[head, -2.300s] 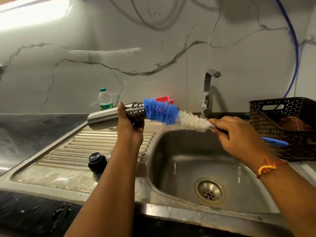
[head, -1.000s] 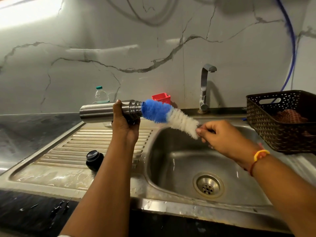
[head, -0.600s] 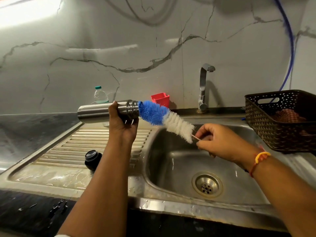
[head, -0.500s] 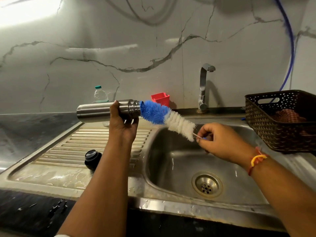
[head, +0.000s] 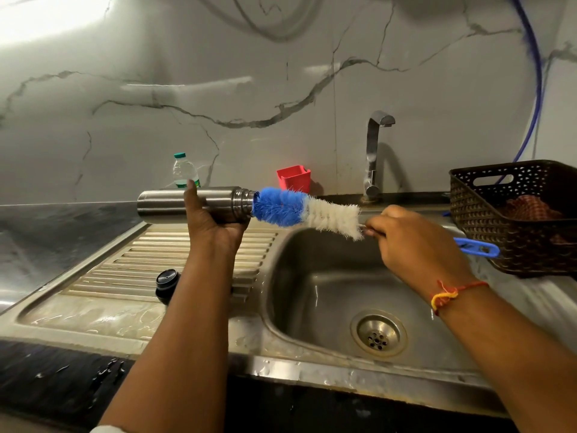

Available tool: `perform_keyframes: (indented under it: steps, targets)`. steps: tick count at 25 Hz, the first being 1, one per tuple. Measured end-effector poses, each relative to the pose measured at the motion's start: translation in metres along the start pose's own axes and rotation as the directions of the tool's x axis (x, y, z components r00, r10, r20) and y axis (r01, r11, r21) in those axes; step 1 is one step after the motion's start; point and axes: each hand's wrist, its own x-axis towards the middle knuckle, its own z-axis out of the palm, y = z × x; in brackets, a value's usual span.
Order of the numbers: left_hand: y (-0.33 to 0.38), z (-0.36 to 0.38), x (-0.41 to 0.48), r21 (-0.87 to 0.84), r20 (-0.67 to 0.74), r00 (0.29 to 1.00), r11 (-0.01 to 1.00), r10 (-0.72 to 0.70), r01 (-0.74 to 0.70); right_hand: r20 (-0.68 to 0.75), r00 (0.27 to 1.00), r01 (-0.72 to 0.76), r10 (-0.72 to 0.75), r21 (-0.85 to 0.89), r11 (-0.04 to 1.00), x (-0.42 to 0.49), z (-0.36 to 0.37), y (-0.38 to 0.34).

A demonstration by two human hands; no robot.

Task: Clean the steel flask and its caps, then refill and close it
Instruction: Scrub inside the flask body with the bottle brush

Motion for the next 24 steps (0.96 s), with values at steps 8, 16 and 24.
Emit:
perform_keyframes:
  steps: [8,16,24]
  targets:
    - [-0.002,-0.008,0.0,0.02,0.033,0.999,1.0,-0.015,0.014,0.39,0.92,-0.183,-0.043,0.524,0.832,-0.007,-0.014,-0.023]
    - [-0.005,-0.002,-0.007,0.054,0.037,0.999,0.998,0.019,-0.021,0.55,0.834,-0.375,-0.027,0.603,0.704,-0.012,-0.004,-0.024]
    - [0.0,-0.001,0.0,0.081,-0.012,0.998,0.995,0.056,-0.055,-0.152,0.987,-0.038,0.058,0.132,0.991,-0.006,0.0,-0.005]
